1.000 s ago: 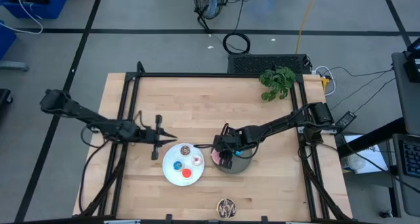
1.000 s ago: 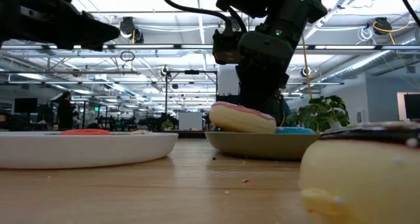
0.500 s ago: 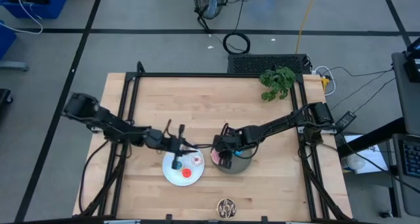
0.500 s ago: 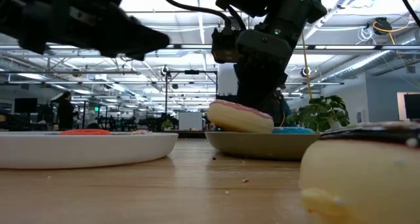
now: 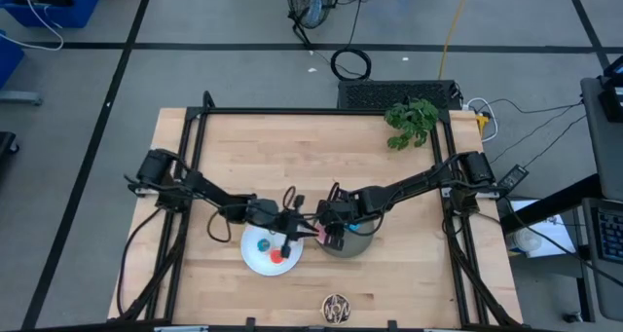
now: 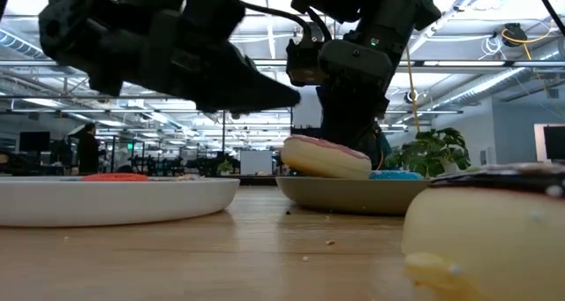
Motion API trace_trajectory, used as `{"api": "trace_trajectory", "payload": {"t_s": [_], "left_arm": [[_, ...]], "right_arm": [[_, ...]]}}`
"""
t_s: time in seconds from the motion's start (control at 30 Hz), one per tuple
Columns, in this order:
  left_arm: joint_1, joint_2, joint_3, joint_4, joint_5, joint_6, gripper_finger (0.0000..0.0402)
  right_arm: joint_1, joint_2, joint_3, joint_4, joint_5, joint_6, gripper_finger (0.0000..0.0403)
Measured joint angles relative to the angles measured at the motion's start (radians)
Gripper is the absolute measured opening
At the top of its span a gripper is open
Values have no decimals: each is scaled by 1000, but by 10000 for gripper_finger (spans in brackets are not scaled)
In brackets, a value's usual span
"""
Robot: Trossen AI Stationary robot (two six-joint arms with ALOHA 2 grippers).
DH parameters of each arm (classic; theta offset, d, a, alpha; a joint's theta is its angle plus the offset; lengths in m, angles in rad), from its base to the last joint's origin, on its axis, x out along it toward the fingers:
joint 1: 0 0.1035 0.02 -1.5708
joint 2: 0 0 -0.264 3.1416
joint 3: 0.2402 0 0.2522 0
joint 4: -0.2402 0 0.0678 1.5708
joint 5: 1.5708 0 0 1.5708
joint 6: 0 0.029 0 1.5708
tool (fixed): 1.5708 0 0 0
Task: Pick & Place donuts
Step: Put the large pink donut on the gray plate
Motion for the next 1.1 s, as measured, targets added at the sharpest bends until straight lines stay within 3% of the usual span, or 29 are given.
{"api": "trace_trajectory", "payload": {"t_s": [0.4, 1.1], "left_arm": [[42, 45, 74, -137, -2, -14, 46], [69, 58, 75, -178, 7, -63, 46]], "right_arm": [[-5, 0, 0, 5, 0, -5, 139], [-11, -6, -1, 27, 3, -3, 139]]}}
